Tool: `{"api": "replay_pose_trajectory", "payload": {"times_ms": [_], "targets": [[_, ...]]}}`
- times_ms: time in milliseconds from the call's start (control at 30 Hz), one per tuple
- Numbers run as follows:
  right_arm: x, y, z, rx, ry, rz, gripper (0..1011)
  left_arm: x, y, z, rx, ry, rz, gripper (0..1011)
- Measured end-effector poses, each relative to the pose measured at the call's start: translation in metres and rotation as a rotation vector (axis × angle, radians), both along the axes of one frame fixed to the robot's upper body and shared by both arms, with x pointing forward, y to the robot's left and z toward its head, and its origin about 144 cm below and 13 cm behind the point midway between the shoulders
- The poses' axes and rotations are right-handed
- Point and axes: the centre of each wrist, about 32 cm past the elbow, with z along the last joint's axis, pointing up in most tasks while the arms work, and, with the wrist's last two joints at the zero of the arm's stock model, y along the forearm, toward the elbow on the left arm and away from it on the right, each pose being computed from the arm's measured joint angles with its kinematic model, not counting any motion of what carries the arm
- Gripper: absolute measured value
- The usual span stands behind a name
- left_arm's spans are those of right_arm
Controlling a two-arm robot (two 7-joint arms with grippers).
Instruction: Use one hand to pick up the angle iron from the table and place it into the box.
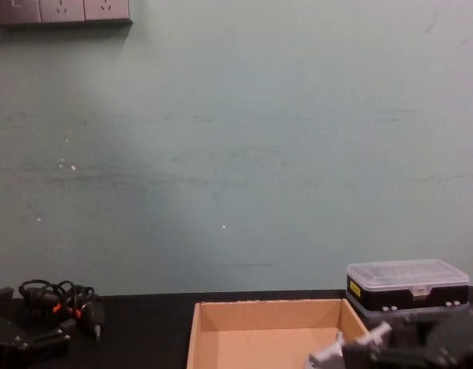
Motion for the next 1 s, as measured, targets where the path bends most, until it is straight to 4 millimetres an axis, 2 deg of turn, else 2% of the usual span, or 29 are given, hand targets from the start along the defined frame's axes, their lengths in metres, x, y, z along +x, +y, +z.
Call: {"api": "replay_pose_trajectory", "payload": {"times_ms": [200,500,767,1000], "targets": [[0.024,0.018,0.007,-0.008,-0.038,-0.037,483,0.000,0.000,0.000,0.000,0.000,0.000,1000],[0.054,0.042,0.005,-0.036,-0.040,-0.062,483,0.000,0.000,0.000,0.000,0.000,0.000,1000],[0.082,0.064,-0.002,-0.078,-0.023,-0.089,483,0.000,0.000,0.000,0.000,0.000,0.000,1000],[0.096,0.075,-0.009,-0.105,-0.009,-0.108,483,0.000,0.000,0.000,0.000,0.000,0.000,1000]]}}
